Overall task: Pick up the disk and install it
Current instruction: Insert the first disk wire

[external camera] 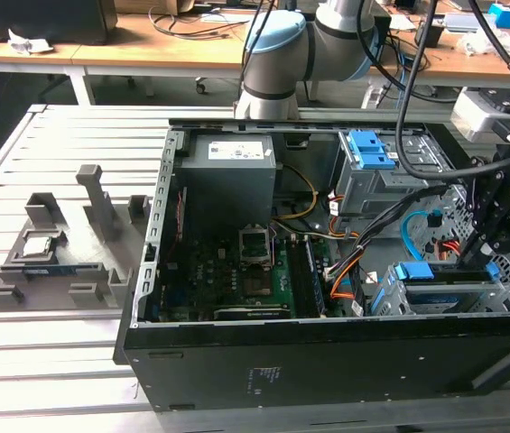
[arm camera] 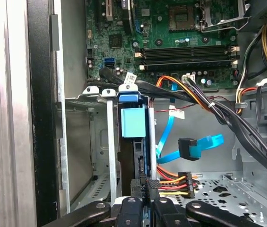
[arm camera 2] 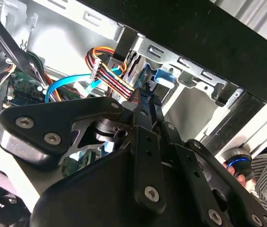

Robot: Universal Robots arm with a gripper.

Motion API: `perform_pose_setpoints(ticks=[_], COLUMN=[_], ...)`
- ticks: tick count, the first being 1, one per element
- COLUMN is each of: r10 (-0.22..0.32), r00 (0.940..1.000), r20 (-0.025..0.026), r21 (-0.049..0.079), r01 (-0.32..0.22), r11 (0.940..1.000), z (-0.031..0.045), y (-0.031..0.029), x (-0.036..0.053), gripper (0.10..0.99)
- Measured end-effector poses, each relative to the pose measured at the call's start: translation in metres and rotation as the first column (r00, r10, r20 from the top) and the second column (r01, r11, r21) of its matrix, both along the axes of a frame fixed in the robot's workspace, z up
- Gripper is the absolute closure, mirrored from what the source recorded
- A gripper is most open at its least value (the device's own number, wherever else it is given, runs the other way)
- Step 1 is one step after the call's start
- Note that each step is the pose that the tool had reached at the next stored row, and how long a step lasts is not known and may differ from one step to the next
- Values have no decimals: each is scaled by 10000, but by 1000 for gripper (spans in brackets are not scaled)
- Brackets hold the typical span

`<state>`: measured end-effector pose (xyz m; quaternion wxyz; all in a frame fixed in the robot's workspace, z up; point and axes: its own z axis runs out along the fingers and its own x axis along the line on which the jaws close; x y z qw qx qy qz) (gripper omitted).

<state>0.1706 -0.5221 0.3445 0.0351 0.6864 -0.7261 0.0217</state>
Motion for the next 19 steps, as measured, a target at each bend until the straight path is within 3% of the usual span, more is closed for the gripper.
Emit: perform_pose_setpoints(ticks=[13,14,15,16,19], r10=[-10,-11,-11,-11,-10], r00=[10000,10000,10000,10000,10000], r20=[-3,-3,-1,0,0], r21=[5,16,-9,-13,-50], r01=[10,11,11,11,10], r11=[10000,10000,10000,10000,10000], z=[-105,-115,-103,-97,-28], y=[-22,-23,-23,-23,-22], x=[8,8,8,8,8], gripper=[925,859,859,788,788])
